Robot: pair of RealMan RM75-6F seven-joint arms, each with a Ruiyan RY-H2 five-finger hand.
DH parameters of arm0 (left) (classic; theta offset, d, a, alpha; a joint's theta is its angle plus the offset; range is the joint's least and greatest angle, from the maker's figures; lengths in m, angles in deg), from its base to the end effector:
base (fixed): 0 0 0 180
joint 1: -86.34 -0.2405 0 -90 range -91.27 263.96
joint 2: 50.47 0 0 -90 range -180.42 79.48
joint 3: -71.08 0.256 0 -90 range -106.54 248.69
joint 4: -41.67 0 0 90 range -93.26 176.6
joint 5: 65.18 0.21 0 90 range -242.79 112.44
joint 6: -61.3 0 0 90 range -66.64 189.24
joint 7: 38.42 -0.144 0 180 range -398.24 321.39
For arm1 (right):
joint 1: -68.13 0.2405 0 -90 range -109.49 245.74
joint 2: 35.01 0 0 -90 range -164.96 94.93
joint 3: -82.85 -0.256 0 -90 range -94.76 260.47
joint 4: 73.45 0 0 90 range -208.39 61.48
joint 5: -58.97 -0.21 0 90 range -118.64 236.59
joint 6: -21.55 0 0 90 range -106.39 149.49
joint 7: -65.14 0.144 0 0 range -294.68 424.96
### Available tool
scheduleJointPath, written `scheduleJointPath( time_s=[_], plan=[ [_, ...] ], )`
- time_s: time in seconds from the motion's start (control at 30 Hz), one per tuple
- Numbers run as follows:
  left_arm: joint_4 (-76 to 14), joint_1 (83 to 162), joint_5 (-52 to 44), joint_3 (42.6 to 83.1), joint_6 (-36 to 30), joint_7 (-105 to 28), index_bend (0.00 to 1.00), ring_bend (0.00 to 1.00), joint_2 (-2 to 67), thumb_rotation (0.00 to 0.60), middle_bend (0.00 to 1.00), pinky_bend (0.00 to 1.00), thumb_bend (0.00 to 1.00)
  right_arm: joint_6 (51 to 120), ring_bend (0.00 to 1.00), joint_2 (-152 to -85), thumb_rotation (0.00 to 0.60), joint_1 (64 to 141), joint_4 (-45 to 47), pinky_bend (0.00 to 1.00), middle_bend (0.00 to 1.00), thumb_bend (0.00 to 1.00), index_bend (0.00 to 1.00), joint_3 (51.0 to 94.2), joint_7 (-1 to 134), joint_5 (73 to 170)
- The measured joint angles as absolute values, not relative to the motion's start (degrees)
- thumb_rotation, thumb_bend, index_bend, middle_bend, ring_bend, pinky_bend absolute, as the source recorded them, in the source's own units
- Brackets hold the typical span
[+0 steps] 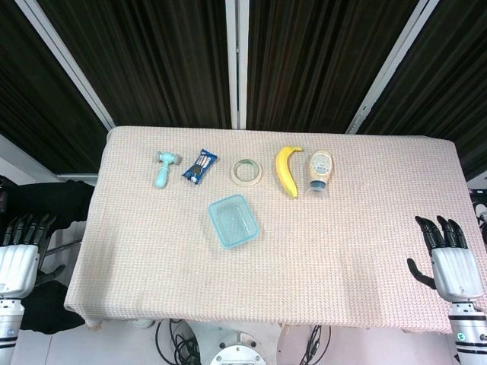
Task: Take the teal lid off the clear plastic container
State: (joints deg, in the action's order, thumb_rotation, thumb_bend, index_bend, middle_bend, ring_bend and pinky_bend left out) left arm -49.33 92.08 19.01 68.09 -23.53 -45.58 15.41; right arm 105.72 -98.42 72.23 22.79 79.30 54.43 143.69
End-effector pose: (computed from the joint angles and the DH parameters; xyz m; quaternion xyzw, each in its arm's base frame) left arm -0.3143 0.1865 0.1528 -0.6095 -0.3557 -0.3529 0.6144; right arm -0.3033 -0.1784 0.1573 0.6131 -0.3582 0.3417 0.6157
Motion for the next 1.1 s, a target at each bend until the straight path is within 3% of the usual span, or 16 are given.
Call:
scheduleJointPath(
  time_s=[0.4, 0.63, 0.83, 0.93, 1.1],
  plan=[
    [-50.7, 92.5, 18.5, 68.0, -22.7, -47.6, 0.11, 0.0, 15.3, 0.6, 0.09, 0.0, 0.0, 103.5, 0.0, -97.9, 0.6, 73.6, 23.0, 0.07, 0.17, 0.27, 0.08, 79.5, 57.8, 144.6],
    [-51.0, 92.9, 19.8, 68.0, -23.0, -46.2, 0.11, 0.0, 15.4, 0.6, 0.1, 0.0, 0.01, 98.8, 0.0, -97.4, 0.6, 76.9, 23.3, 0.09, 0.19, 0.39, 0.06, 79.7, 62.9, 146.4],
    [-51.8, 97.6, 22.3, 67.1, -17.9, -43.1, 0.13, 0.0, 14.1, 0.6, 0.11, 0.0, 0.28, 98.4, 0.0, -96.4, 0.6, 78.2, 24.2, 0.09, 0.21, 0.45, 0.06, 79.7, 64.1, 148.3],
    [-52.2, 102.4, 23.4, 66.0, -12.3, -41.2, 0.14, 0.0, 13.5, 0.6, 0.13, 0.0, 0.45, 99.3, 0.0, -96.1, 0.6, 77.7, 25.1, 0.09, 0.21, 0.45, 0.06, 80.2, 63.4, 148.5],
    [-51.8, 113.8, 24.5, 63.4, 0.9, -34.9, 0.16, 0.01, 14.1, 0.6, 0.16, 0.0, 0.62, 99.9, 0.0, -96.2, 0.6, 76.8, 26.2, 0.1, 0.21, 0.45, 0.06, 81.2, 62.0, 148.8]
  ],
)
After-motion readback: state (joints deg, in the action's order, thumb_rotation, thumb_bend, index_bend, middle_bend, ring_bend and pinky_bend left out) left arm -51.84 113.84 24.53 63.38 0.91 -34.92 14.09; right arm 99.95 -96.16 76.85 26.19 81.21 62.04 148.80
